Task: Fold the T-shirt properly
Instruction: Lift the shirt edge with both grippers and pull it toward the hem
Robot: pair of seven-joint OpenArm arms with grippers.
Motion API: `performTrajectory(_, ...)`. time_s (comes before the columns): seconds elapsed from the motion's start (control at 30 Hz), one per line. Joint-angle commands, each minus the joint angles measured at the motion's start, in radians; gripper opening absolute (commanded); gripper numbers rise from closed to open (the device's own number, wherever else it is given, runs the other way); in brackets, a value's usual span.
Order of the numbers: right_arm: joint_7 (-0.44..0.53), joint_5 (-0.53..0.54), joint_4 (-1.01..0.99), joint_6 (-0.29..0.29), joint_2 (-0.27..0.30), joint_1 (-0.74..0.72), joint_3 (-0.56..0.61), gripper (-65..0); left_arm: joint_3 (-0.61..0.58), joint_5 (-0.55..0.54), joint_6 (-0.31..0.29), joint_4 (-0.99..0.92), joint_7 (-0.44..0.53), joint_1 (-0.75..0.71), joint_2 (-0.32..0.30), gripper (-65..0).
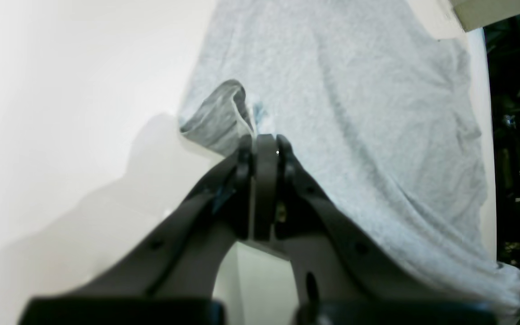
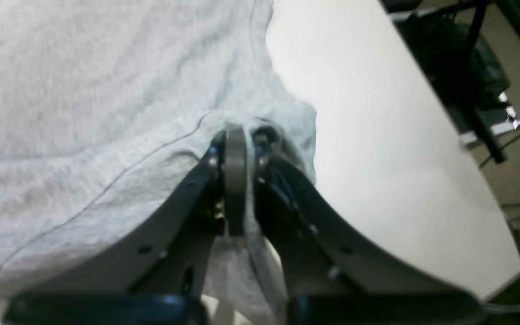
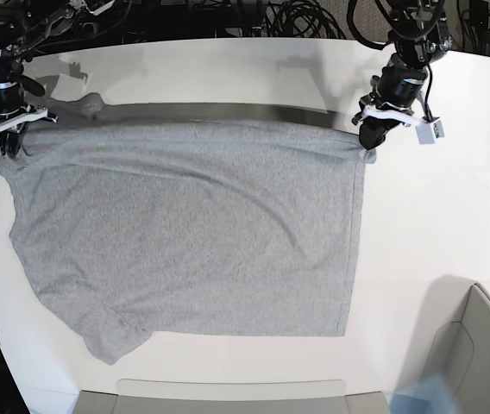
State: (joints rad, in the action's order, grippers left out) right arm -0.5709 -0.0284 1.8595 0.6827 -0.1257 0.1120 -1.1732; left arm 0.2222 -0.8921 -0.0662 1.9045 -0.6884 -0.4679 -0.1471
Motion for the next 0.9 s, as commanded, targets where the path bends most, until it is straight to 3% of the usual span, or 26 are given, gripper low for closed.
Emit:
performTrajectory(0.0,0.032,0.003,0.018,0.015,0.013,-0.015,-0.001,-65.0,0.001,-0.003,0.033,0.017,0.017,0.014,-0.006,-65.0)
performTrajectory(0.1,0.032,0.000,0.012,0.015,0.014,-0.033,0.002,-65.0,0.000,-0.005,0.092,0.017,0.017,0.041,-0.006,-65.0)
performTrajectory(0.33,0.041,-0.089,-0.074,0.015,0.014,-0.042,0.121,-65.0,0.001,0.000,0.096,0.014,0.017,0.108,-0.007,-65.0)
performTrajectory(0.43,0.041,-0.100,-0.114,0.015,0.014,-0.067,0.129,-65.0,0.000,0.000,0.098,0.002,-0.026,0.160,-0.006,-65.0)
performTrajectory(0.57,0.041,-0.135,-0.154,0.015,0.037,-0.113,0.134,-65.0,0.000,0.001,0.180,-0.063,-0.073,0.254,-0.006,-65.0)
performTrajectory(0.87,0.041,-0.227,-0.240,0.015,0.094,-0.220,0.134,-65.0,0.000,0.000,0.188,-0.188,-0.075,0.380,-0.007,-65.0)
